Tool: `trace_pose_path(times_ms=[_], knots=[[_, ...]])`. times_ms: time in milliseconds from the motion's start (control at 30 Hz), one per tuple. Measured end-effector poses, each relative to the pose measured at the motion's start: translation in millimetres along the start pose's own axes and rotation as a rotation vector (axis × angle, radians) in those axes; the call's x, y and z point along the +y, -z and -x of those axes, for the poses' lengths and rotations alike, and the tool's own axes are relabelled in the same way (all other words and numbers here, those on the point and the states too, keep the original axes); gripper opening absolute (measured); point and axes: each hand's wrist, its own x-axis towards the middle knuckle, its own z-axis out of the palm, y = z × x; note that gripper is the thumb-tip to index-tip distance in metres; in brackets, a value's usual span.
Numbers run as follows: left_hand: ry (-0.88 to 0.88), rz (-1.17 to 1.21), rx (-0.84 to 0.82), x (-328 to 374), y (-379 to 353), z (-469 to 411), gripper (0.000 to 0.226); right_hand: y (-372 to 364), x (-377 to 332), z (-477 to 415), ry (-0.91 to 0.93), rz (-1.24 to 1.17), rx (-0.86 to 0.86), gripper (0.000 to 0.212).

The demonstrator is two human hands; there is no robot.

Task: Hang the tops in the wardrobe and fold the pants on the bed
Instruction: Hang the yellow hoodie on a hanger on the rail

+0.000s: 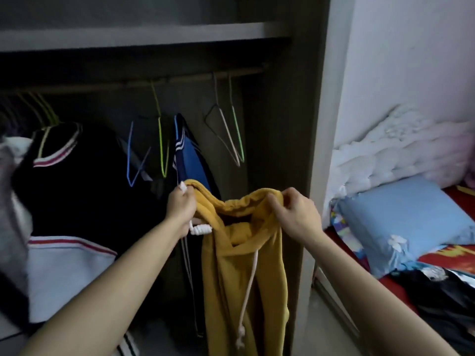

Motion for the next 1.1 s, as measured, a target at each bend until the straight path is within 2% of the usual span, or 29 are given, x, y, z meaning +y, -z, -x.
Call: trace_pose_path(times_ms=[100, 200, 333, 467, 567, 667, 833, 1100], knots=[[0.021, 0.150, -0.047, 0, -5, -16, 0.026, -11, -16, -28, 0.021, 0.067, 0.074, 0.035], [-0.018, 0.201, -0.077, -1, -10, -41, 0.024, -18, -37, -61, 0.039, 0.032, 0.130, 0.038], [-0.029, 0.205, -0.120, -3, -17, -74, 0.022, -31, -73, -111, 0.167, 0.076, 0.225, 0.040], [-0.005, 0.243, -0.119, -7, -18, -99, 0.023, -49, -98, -154, 0.193, 0.376, 0.202, 0.055], [0.018, 0.275, -0.130, -10, -14, -114, 0.022, -60, -101, -175, 0.141, 0.482, 0.112, 0.046], [0.015, 0.276, -0.133, -12, -7, -126, 0.022, -69, -98, -182, 0.141, 0.442, 0.088, 0.030], [-0.008, 0.244, -0.117, -14, 4, -140, 0.022, -74, -101, -182, 0.145, 0.232, 0.199, 0.025], [-0.067, 0.105, -0.084, -27, 0, -139, 0.026, -65, -82, -148, 0.107, 0.023, 0.235, 0.013]])
